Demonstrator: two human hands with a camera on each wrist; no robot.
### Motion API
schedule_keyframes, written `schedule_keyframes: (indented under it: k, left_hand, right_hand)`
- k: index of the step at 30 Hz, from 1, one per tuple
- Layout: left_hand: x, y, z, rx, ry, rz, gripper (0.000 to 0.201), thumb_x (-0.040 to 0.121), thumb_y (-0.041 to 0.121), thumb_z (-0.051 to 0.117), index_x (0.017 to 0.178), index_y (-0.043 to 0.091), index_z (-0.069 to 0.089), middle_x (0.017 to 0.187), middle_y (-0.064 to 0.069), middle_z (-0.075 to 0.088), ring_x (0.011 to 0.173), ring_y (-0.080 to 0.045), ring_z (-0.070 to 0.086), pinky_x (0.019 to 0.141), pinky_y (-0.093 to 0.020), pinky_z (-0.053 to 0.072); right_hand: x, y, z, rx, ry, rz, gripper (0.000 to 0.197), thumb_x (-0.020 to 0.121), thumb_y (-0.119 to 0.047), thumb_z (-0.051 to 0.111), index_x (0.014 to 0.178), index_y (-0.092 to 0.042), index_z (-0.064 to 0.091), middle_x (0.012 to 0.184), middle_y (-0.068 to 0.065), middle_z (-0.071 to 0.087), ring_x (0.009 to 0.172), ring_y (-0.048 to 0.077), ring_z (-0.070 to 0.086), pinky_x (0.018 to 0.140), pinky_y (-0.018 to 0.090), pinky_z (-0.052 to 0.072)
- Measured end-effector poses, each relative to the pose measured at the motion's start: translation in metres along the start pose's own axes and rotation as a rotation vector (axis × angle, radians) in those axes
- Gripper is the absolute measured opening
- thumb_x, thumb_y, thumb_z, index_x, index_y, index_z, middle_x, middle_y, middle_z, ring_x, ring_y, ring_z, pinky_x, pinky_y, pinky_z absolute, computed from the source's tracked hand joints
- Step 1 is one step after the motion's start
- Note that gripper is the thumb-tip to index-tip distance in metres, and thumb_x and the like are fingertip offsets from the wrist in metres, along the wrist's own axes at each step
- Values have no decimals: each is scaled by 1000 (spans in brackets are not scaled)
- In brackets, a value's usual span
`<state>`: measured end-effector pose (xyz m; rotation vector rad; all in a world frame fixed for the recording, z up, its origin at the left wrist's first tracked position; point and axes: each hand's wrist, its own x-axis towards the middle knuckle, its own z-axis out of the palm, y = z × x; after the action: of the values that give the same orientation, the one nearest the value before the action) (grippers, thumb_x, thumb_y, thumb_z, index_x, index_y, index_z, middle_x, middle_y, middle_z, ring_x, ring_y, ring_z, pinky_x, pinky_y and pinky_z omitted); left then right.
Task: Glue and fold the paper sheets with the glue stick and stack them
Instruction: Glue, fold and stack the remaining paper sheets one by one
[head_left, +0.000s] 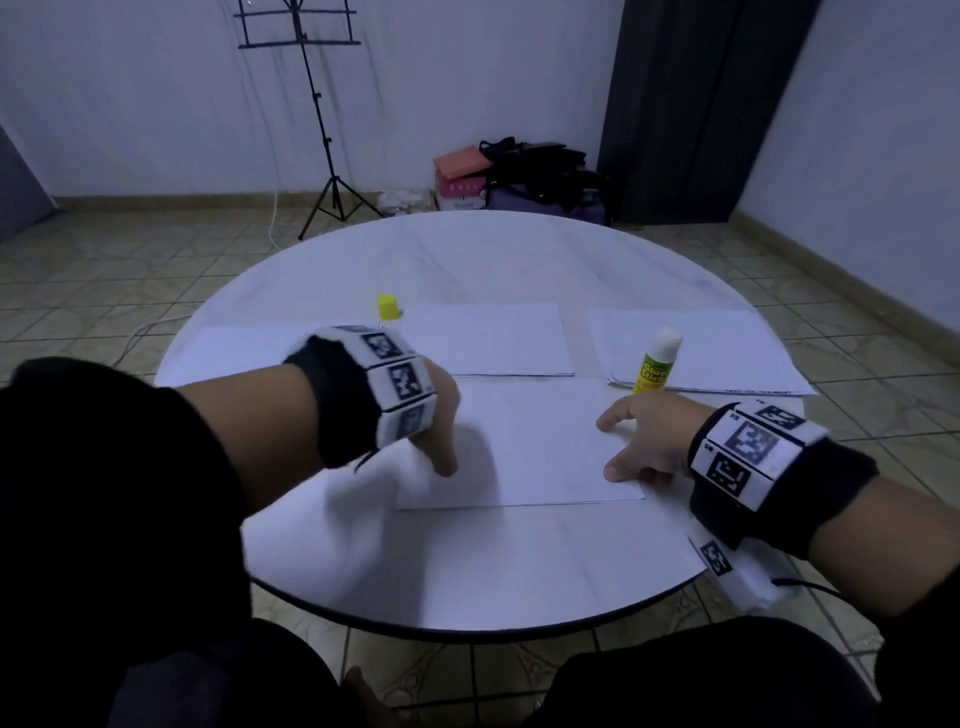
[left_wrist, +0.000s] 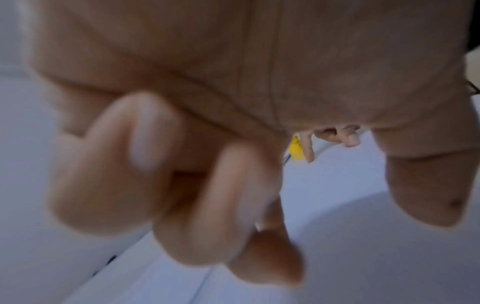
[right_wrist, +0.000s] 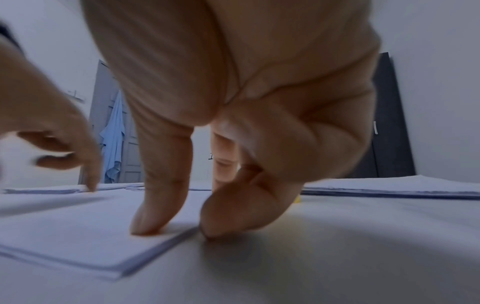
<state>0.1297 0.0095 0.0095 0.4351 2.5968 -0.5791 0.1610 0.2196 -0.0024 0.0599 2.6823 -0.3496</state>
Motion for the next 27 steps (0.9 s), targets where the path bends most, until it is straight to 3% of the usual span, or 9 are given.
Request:
schedule_keyframes:
  k: [2, 4, 6, 8, 11, 15, 19, 24, 27]
  left_hand:
    - [14, 24, -17, 4, 109, 58, 73, 73, 69, 61, 125, 18, 59, 121, -3, 62, 108, -23, 59, 75, -26, 36]
    - [22, 55, -30, -58, 186, 127, 86, 73, 75, 56, 141, 23, 43, 141, -5, 47, 127, -25, 47, 93, -33, 39]
    - [28, 85, -35, -120, 156, 181, 91, 81, 72, 51, 151, 22, 22, 155, -4, 27, 141, -24, 27, 109, -37, 27]
    - [32, 99, -30, -156, 149, 206, 86, 83, 66, 53, 149, 20, 24, 151, -7, 32, 138, -25, 32, 100, -35, 32]
    - [36, 81, -16, -173, 116, 238, 82, 74, 68, 62, 138, 22, 39, 136, -3, 46, 121, -26, 50, 85, -32, 38]
    - [30, 28, 8, -197, 71, 234, 78, 62, 64, 76, 120, 21, 46, 123, 2, 47, 113, -23, 54, 88, -31, 42]
    - [18, -19, 35, -243, 48, 148, 72, 52, 58, 84, 98, 23, 42, 105, 11, 42, 103, -17, 52, 83, -30, 40]
    - [15, -35, 46, -247, 65, 108, 84, 45, 62, 85, 101, 18, 41, 108, 8, 41, 106, -19, 50, 94, -38, 43]
    - [13, -35, 45, -231, 40, 100, 86, 42, 65, 83, 104, 21, 42, 109, 9, 40, 109, -19, 48, 95, -41, 44]
  right_hand:
    - [-1, 0, -1, -41, 10, -15, 59, 80, -25, 74, 133, -22, 48, 82, -9, 49, 82, 15, 52, 74, 21, 42]
    - [0, 0, -1, -91, 26, -33, 60, 79, -28, 74, 133, -22, 48, 102, -3, 56, 94, 17, 56, 70, 19, 41]
    - [1, 0, -2, -92, 29, -46, 61, 77, -28, 75, 132, -23, 49, 92, -6, 54, 81, 13, 55, 52, 15, 41]
    - [2, 2, -2, -83, 26, -57, 61, 77, -27, 76, 131, -23, 49, 81, -10, 49, 77, 12, 53, 48, 12, 38]
    - [4, 6, -1, -97, 30, -66, 61, 78, -31, 75, 132, -23, 49, 104, -5, 54, 102, 16, 55, 69, 19, 40]
    - [8, 11, -2, -21, -27, -42, 61, 77, -22, 77, 131, -25, 48, 73, -8, 42, 57, 9, 43, 34, 12, 33]
    - [12, 16, -5, 31, -85, -9, 67, 75, -9, 78, 132, -27, 46, 66, -1, 50, 41, 10, 42, 30, 14, 32]
    - [6, -4, -5, -221, -96, -8, 66, 77, -13, 75, 132, -17, 39, 76, -4, 44, 57, 12, 43, 45, 20, 33]
    - [2, -30, -7, -381, -88, -83, 61, 81, -18, 72, 131, -11, 38, 108, 2, 55, 85, 19, 52, 54, 23, 36]
